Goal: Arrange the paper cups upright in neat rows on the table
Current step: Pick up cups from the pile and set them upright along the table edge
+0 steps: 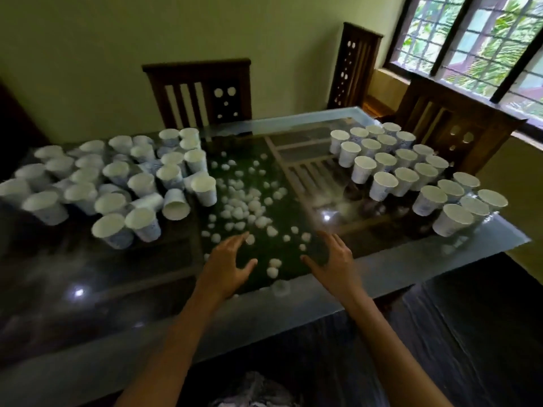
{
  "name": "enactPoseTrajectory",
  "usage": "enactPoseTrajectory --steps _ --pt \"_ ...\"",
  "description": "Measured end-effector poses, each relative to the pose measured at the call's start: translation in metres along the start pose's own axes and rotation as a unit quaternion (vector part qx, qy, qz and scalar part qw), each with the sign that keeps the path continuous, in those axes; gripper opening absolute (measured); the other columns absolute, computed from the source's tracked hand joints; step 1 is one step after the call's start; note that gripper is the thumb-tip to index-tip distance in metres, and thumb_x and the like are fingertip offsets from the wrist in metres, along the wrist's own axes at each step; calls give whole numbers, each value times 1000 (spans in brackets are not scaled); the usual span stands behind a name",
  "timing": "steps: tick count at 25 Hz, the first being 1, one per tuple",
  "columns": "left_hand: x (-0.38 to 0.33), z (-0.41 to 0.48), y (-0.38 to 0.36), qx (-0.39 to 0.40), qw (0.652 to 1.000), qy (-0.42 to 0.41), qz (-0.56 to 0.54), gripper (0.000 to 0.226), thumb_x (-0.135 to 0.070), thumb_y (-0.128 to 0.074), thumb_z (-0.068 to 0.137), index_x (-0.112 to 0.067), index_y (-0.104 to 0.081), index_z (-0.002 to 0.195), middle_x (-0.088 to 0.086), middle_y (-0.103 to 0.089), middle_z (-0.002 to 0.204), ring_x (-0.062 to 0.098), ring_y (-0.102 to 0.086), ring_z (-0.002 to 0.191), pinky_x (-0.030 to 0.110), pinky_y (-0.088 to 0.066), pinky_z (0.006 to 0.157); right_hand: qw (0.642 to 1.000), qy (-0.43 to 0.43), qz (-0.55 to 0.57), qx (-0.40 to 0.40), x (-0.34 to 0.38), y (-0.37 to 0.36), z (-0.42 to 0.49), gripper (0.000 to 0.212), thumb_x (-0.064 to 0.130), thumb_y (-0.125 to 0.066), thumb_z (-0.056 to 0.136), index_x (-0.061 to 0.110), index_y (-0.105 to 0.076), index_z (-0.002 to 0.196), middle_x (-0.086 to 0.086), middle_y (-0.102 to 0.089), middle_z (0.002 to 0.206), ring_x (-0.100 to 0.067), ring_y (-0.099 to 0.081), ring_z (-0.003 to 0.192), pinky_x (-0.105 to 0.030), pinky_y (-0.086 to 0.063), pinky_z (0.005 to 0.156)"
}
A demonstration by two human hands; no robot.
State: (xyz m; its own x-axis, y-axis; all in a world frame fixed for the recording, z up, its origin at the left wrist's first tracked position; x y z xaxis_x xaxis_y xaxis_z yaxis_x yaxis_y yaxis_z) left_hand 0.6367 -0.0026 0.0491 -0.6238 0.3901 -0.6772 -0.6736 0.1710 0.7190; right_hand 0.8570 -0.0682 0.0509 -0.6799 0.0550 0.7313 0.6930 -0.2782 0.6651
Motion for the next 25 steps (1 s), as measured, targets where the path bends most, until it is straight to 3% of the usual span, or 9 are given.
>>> enactPoseTrajectory --steps 4,7,12,16,18,20,25 --pt "39 -59 56 -33 996 65 43 62 -21 -74 76 -9 -49 131 14 -53 130 26 -51 120 27 -35 100 998 14 25 62 54 -53 -22 63 30 -70 81 15 -41 135 -2 -43 138 -12 -39 127 -14 -29 96" --pt "74 -92 94 -60 991 102 60 62 -23 -74 77 -10 -48 132 13 -53 131 26 -49 122 29 -34 102 993 41 35 104 98 -95 -36 61 25 -68 84 13 -39 136 3 -41 132 -8 -34 125 -10 -21 93" --pt "124 -117 140 -89 985 133 68 62 -25 -70 80 -10 -45 135 13 -48 136 26 -45 126 27 -31 104 992 50 15 119 152 -160 -30 61 25 -67 84 15 -39 137 -4 -42 139 -18 -36 130 -22 -27 102" --pt "190 -104 188 -100 983 144 54 62 -26 -69 81 -12 -43 136 10 -46 138 23 -43 128 26 -30 105 992 29 18 122 191 -231 2 62 31 -70 80 19 -41 134 -3 -46 136 -17 -41 126 -20 -26 99" --pt "219 -91 207 -89 985 139 53 62 -27 -67 83 -13 -40 137 8 -43 141 21 -40 130 24 -28 106 993 15 20 117 202 -259 15 65 34 -72 78 19 -42 134 -4 -47 136 -20 -44 125 -31 -32 108" --pt "247 -78 220 -64 986 142 50 62 -27 -65 84 -15 -38 139 7 -40 143 21 -37 132 27 -27 108 994 -5 17 106 212 -287 27 66 34 -73 77 19 -43 133 -4 -48 135 -21 -46 124 -40 -39 105" --pt "296 -37 230 -22 991 128 40 63 -27 -68 82 -13 -41 137 10 -44 139 23 -42 128 30 -31 107 995 -62 4 82 222 -324 52 73 36 -72 77 16 -38 139 -4 -42 141 -21 -38 130 -37 -34 108"
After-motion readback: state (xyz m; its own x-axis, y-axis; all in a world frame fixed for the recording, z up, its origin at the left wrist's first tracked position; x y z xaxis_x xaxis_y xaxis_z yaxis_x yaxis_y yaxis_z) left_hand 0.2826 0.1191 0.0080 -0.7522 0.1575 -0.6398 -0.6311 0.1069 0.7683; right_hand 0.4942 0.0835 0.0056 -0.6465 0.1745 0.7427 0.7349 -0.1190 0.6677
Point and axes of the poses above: each hand's wrist, its own z-axis towards the middle knuckle, its own y-axis out of the back of the hand, x = y × z, the point moved 2 cm from there along z, towards the middle knuckle
